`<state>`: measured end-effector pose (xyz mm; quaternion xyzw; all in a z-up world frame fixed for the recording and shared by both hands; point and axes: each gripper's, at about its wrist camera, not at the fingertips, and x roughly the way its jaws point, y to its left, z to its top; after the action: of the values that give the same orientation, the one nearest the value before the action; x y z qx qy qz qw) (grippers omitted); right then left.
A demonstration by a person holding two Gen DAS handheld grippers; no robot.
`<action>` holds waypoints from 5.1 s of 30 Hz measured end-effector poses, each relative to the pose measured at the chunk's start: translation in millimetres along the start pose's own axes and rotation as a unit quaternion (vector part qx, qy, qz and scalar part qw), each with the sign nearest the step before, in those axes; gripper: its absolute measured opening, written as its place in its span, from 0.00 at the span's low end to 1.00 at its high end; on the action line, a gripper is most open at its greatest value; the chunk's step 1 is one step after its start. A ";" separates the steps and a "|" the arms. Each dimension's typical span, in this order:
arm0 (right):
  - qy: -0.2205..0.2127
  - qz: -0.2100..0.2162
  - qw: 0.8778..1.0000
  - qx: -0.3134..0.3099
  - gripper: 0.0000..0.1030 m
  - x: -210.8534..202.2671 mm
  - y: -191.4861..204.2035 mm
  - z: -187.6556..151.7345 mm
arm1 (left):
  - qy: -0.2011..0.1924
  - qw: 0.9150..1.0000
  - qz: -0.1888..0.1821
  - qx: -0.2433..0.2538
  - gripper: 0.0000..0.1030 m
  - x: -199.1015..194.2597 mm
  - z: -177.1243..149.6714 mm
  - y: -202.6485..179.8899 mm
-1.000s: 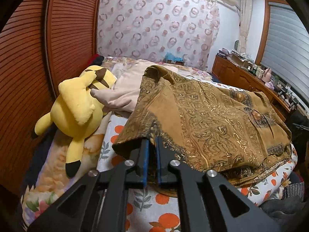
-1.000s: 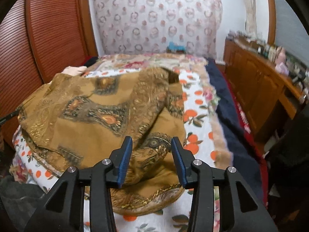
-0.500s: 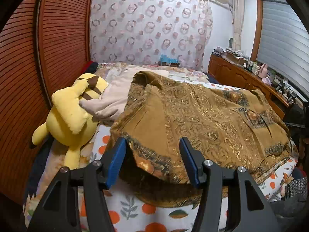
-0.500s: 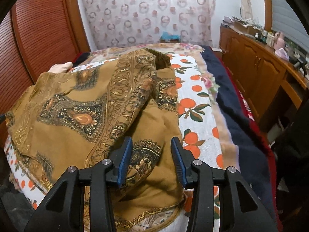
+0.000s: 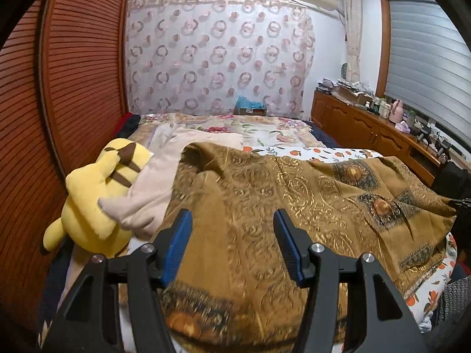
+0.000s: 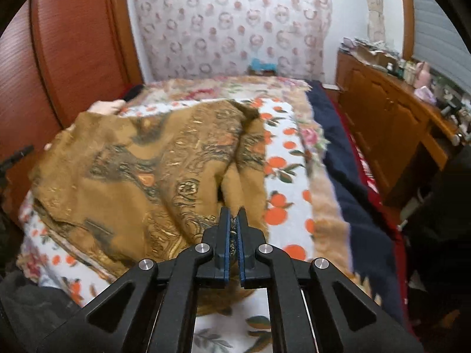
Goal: Fold small clothes
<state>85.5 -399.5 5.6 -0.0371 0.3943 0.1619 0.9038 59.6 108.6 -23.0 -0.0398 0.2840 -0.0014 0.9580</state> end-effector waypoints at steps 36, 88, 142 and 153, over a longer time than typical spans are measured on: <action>0.063 0.109 0.990 0.061 0.11 210.8 -48.6 141.8 | 0.150 0.986 -0.046 0.053 0.59 142.7 3.5 -56.4; 0.006 0.035 0.999 -0.034 0.58 94.1 39.8 43.2 | 0.109 0.991 0.056 -0.050 0.73 33.2 -59.5 71.5; -0.055 -0.009 0.998 0.024 0.58 27.1 -9.1 0.0 | -0.002 0.954 -0.282 0.101 0.02 9.3 91.2 -218.3; -0.069 -0.022 0.996 0.057 0.58 4.0 -36.1 -13.0 | 0.050 0.930 -0.322 0.171 0.13 13.6 88.4 -314.7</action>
<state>90.6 -435.1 -8.4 0.0170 0.3388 0.1220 0.9328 125.4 -198.7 67.7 0.0351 0.2988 -0.3599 0.8832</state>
